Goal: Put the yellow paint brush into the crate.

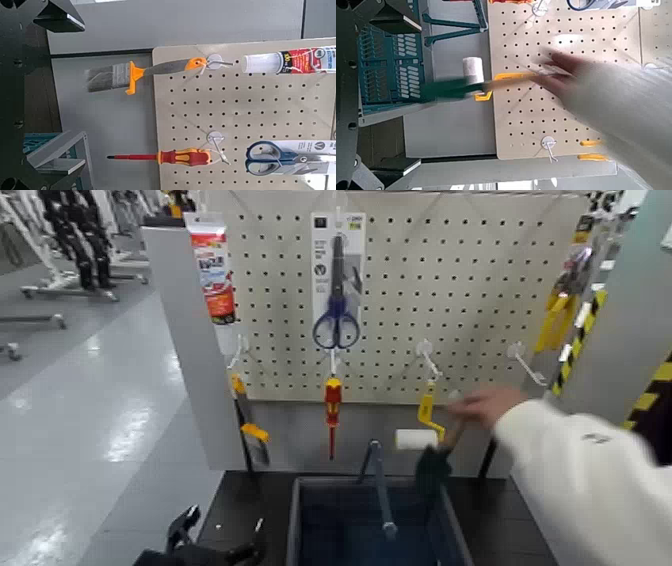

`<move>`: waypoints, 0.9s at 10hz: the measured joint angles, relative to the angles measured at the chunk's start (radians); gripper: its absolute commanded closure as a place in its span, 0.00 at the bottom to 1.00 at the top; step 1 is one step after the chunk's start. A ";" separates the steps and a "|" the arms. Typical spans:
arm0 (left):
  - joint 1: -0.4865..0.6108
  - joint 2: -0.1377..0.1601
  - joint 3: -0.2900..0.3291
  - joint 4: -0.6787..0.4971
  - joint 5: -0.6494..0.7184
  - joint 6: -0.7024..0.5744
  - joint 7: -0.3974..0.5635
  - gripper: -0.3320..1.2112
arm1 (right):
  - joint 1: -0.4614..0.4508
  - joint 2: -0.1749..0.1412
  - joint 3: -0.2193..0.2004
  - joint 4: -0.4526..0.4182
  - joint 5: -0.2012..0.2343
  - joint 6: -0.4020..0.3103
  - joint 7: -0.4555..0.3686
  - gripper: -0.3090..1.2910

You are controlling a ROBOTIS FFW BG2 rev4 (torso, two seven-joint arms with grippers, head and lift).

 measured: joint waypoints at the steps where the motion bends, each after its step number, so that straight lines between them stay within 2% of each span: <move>1: 0.000 -0.001 0.003 0.001 0.000 0.001 0.000 0.29 | 0.000 0.000 0.000 0.000 0.000 0.000 0.000 0.27; 6: -0.003 -0.005 0.021 0.000 0.013 0.020 -0.021 0.29 | 0.000 0.000 0.000 0.000 0.000 0.002 0.000 0.27; 9: -0.033 -0.011 0.097 -0.010 0.048 0.092 -0.172 0.29 | 0.000 0.000 0.001 -0.001 0.000 0.003 0.000 0.27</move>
